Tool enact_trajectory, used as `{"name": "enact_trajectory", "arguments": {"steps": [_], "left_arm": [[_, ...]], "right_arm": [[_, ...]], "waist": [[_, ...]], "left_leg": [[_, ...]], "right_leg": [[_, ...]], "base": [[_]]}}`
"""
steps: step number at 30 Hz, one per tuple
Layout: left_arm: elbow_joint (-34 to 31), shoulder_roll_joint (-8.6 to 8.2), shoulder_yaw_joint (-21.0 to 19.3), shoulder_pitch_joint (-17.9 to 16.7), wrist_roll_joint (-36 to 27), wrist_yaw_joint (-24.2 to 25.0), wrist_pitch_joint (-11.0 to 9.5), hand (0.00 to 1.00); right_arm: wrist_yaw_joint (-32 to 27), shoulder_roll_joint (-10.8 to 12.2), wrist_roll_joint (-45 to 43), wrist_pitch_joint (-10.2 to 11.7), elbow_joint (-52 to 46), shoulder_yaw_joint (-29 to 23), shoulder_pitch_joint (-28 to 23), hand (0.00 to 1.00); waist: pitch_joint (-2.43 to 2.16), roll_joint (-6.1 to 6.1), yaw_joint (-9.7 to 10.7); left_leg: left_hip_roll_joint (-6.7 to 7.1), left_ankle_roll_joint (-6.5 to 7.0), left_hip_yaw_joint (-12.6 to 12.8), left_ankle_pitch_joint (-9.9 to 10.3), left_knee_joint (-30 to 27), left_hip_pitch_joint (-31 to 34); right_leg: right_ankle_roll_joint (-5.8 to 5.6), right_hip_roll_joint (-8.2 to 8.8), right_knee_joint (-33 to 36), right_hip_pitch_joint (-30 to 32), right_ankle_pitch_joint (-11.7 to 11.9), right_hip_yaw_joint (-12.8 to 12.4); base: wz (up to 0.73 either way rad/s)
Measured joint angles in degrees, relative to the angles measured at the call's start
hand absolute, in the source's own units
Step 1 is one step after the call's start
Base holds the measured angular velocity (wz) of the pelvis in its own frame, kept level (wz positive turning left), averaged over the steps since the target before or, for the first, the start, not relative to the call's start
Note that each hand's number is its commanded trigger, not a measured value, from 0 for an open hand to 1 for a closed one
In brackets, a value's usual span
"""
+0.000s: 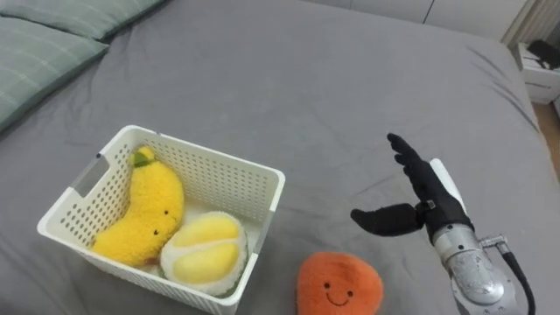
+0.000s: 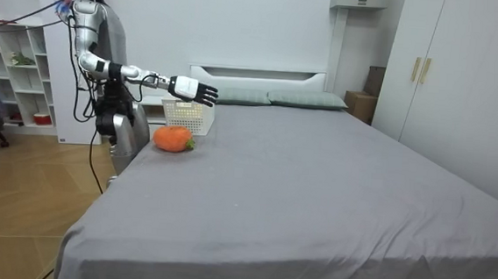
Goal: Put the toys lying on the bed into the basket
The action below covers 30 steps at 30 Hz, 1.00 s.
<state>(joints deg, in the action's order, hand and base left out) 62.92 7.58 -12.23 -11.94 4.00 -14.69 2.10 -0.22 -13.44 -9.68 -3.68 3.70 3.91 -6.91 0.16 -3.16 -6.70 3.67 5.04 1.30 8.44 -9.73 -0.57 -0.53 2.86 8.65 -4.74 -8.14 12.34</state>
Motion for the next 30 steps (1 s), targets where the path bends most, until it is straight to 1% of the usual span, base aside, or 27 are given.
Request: {"name": "enact_trajectory", "arguments": {"steps": [4, 7, 11, 14, 16, 18, 22, 27, 30], "left_arm": [[0.0, 0.06, 0.3, 1.1, 0.0, -0.2, 0.0, 0.00], [-0.1, 0.07, 1.4, 1.2, 0.0, -0.2, 0.0, 0.00], [-1.5, 0.04, 1.8, 1.2, 0.0, -0.2, 0.0, 0.00], [-2.1, 0.04, 1.9, 1.2, -0.1, -0.2, 0.0, 0.00], [-2.2, -0.01, 2.5, 1.3, -0.1, -0.4, 0.0, 0.00], [-2.1, -0.03, 3.2, 1.2, -0.1, -0.4, 0.0, 0.00], [-2.2, 0.02, 4.4, 1.5, -0.1, -0.2, -0.1, 0.00], [-2.3, 0.01, 4.5, 1.8, -0.1, 0.2, -0.3, 0.00], [-2.9, 0.01, 4.5, 1.6, 0.0, 0.4, -0.5, 0.00]], "right_arm": [[0.6, 0.1, -1.1, 0.0, 0.8, 0.6, -1.6, 0.00], [1.9, 0.1, -1.5, -0.1, 1.7, 1.5, -2.7, 0.00], [2.9, 0.2, -1.9, -0.1, 2.3, 1.6, -3.9, 0.00], [3.0, 0.3, -1.8, 0.0, 6.2, 1.7, -3.9, 0.00], [4.2, 0.3, -1.8, -0.1, 9.3, 1.8, -3.9, 0.00], [5.1, 0.3, -1.8, -0.2, 10.1, 1.8, -3.9, 0.00], [5.4, 0.3, -1.8, -0.2, 11.7, 3.0, -3.9, 0.00], [6.2, 0.5, -2.2, -0.1, 12.1, 4.6, -3.9, 0.00], [6.6, 0.8, -3.3, -0.1, 13.1, 5.0, -3.5, 0.00]], "waist": [[-0.05, -0.08, 0.4], [-0.09, -0.15, 0.5], [-0.17, -0.25, 0.6], [-0.26, -0.38, 0.6], [-0.26, -0.41, 0.5], [-0.10, -0.17, 0.4], [-0.03, -0.05, 0.3], [-0.02, -0.15, 0.1], [0.12, -0.32, 0.0]], "left_leg": [[0.02, 0.13, 0.2, 0.2, 0.0, 0.0], [0.04, 0.24, 0.3, 0.3, 0.1, 0.0], [0.03, 0.30, 0.4, 0.4, 0.2, 0.1], [0.03, 0.32, 0.5, 0.4, 0.2, 0.0], [0.03, 0.37, 0.7, 0.4, 0.2, 0.0], [0.02, 0.41, 0.7, 0.5, 0.2, 0.2], [0.04, 0.39, 0.4, 0.6, 0.0, 0.7], [0.06, 0.38, 0.0, 0.5, -0.4, 1.7], [0.06, 0.37, -0.1, 0.5, -0.6, 2.2]], "right_leg": [[-0.09, 0.01, 0.0, 0.1, -0.1, -0.1], [-0.11, 0.03, 0.0, 0.2, -0.1, -0.1], [-0.15, 0.02, 0.2, 0.5, 0.0, -0.3], [-0.17, 0.03, 0.1, 0.5, 0.0, -0.5], [-0.19, 0.03, 0.1, 0.6, 0.0, -0.6], [-0.20, 0.03, 0.2, 0.6, 0.0, -0.6], [-0.21, 0.03, 0.1, 0.8, 0.0, -0.4], [-0.21, 0.08, 0.1, 1.4, 0.0, 0.4], [-0.21, 0.09, 0.1, 1.8, 0.0, 0.5]], "base": [[-0.01], [0.00], [-0.02], [0.00], [-0.02], [0.00], [0.04], [0.06], [0.01]]}}
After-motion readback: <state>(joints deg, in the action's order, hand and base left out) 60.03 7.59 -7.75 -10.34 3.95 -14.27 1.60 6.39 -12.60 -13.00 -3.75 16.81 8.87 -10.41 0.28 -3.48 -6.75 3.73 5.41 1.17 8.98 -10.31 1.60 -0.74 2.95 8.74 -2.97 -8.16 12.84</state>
